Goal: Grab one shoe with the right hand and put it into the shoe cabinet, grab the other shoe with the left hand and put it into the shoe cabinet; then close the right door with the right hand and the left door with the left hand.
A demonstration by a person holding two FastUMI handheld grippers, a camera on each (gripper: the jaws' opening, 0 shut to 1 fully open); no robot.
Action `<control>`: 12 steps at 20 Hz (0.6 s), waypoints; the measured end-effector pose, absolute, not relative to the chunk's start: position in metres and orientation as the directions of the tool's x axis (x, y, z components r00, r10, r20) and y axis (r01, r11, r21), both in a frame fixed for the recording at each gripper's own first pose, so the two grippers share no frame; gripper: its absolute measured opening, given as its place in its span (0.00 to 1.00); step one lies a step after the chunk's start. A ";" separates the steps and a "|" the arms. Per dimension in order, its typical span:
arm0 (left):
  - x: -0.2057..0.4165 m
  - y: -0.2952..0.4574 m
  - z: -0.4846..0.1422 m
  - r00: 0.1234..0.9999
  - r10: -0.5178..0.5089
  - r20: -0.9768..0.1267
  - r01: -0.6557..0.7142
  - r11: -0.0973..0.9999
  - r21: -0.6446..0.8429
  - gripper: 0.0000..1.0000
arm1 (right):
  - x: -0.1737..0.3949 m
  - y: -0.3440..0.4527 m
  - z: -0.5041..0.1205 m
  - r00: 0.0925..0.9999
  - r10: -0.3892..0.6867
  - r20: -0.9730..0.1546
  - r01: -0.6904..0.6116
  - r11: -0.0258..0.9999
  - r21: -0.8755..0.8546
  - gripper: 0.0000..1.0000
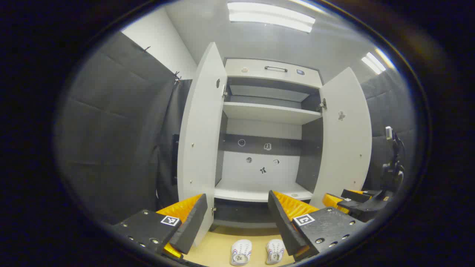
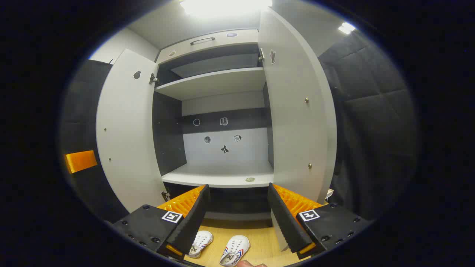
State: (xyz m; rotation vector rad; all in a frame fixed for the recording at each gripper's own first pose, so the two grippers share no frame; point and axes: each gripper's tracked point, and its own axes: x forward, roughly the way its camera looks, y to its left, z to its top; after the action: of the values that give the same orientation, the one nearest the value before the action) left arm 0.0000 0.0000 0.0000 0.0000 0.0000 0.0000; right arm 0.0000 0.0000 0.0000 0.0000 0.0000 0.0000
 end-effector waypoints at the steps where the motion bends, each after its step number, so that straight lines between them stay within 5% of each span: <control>1: -0.004 0.003 -0.003 1.000 0.004 -0.013 -0.004 1.000 0.011 0.93 | 0.001 0.002 0.000 1.000 -0.007 -0.013 0.007 1.000 -0.007 0.98; 12: -0.009 0.023 -0.017 0.999 -0.040 -0.009 0.040 0.999 -0.032 0.95 | -0.006 0.013 -0.009 0.998 -0.063 -0.019 0.063 0.998 -0.012 0.98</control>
State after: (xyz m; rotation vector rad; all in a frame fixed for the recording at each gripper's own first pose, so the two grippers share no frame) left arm -0.0090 0.0229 -0.0172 -0.0322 0.0095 -0.0400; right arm -0.0063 0.0133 -0.0093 -0.0116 0.0189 -0.0634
